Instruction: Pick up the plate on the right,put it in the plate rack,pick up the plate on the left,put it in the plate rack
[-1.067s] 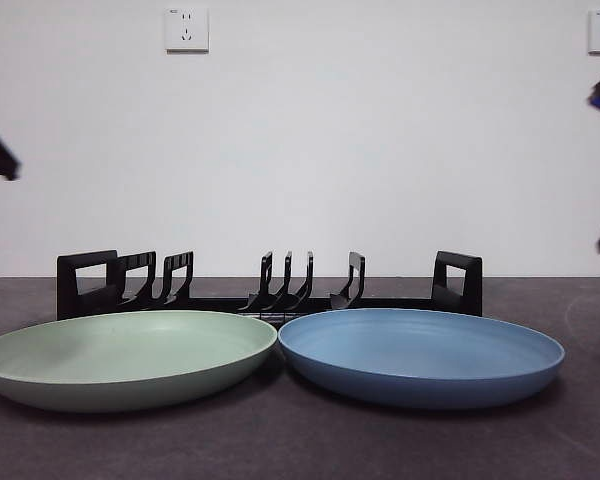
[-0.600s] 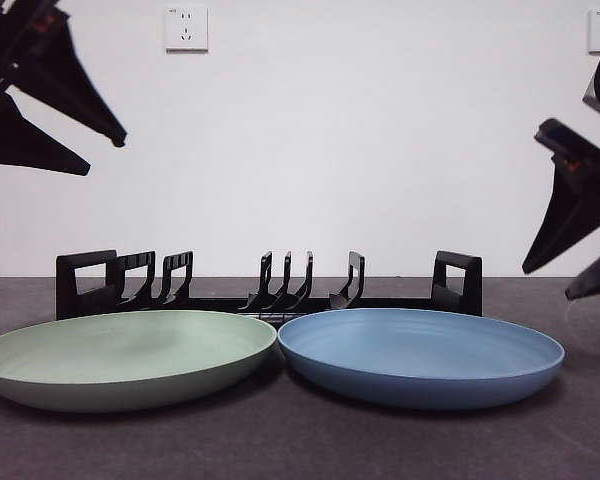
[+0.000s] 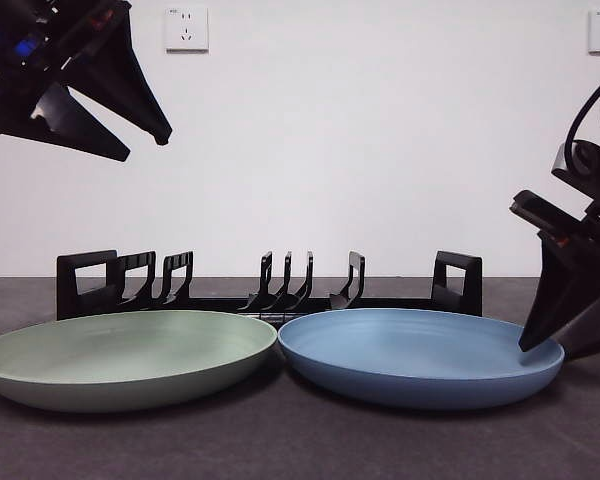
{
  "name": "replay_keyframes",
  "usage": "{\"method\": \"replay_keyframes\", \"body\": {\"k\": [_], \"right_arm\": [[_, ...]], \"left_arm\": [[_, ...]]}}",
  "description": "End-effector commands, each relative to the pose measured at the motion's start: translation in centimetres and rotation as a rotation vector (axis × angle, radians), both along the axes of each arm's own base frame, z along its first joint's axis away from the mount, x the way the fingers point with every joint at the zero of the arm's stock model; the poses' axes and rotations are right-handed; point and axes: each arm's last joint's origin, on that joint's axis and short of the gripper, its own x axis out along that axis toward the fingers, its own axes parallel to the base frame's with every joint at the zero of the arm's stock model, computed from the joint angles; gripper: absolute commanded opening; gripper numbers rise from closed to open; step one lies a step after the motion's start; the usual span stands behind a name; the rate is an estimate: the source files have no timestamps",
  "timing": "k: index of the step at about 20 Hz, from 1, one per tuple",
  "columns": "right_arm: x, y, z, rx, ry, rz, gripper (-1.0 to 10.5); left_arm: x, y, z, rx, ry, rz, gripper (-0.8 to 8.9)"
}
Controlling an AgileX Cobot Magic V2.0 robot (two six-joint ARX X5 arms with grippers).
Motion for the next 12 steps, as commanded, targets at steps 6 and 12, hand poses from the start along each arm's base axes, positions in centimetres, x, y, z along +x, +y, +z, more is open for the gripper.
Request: {"method": "replay_keyframes", "body": {"k": [6, 12], "right_arm": [[0.4, 0.0, 1.4, 0.014, -0.024, -0.027, -0.1], [0.3, 0.1, 5.0, 0.039, -0.070, -0.040, -0.1]], "left_arm": [[-0.5, -0.8, -0.3, 0.061, -0.018, -0.084, 2.88], [-3.1, -4.8, -0.3, 0.218, -0.194, -0.427, 2.88]]}}
